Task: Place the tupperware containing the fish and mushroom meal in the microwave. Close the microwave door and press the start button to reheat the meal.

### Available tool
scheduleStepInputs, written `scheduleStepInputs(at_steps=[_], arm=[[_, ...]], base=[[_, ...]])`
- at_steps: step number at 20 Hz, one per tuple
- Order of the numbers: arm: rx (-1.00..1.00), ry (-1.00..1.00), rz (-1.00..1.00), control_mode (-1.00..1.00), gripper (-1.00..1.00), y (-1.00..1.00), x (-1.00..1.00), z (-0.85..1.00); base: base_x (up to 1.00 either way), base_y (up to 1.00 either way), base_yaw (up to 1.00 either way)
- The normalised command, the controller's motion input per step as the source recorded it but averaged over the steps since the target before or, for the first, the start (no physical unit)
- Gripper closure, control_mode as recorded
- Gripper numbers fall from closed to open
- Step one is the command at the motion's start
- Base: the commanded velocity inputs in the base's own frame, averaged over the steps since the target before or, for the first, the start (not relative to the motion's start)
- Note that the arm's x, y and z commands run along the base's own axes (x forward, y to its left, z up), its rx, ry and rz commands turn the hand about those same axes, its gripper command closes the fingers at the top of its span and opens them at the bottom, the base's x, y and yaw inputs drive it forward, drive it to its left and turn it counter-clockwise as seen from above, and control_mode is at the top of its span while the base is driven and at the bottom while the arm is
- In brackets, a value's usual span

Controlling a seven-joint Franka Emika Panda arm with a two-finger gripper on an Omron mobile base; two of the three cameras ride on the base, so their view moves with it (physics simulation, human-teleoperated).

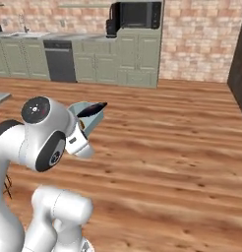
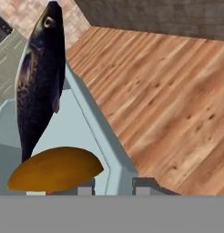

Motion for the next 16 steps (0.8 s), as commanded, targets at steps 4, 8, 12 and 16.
scheduleStepInputs(at_steps=[4, 8, 12, 16], arm=[[0.0, 0.0, 0.0, 1.0, 1.0, 0.0, 0.0, 0.0], [0.0, 0.0, 0.0, 1.0, 1.0, 0.0, 0.0, 0.0], [0.0, 0.0, 0.0, 1.0, 1.0, 0.0, 0.0, 0.0], [0.0, 0.0, 0.0, 1.0, 1.0, 0.0, 0.0, 0.0]], base=[[1.0, -0.39, 0.17], [1.0, -0.31, 0.15], [1.0, -0.23, 0.12], [1.0, -0.15, 0.04]])
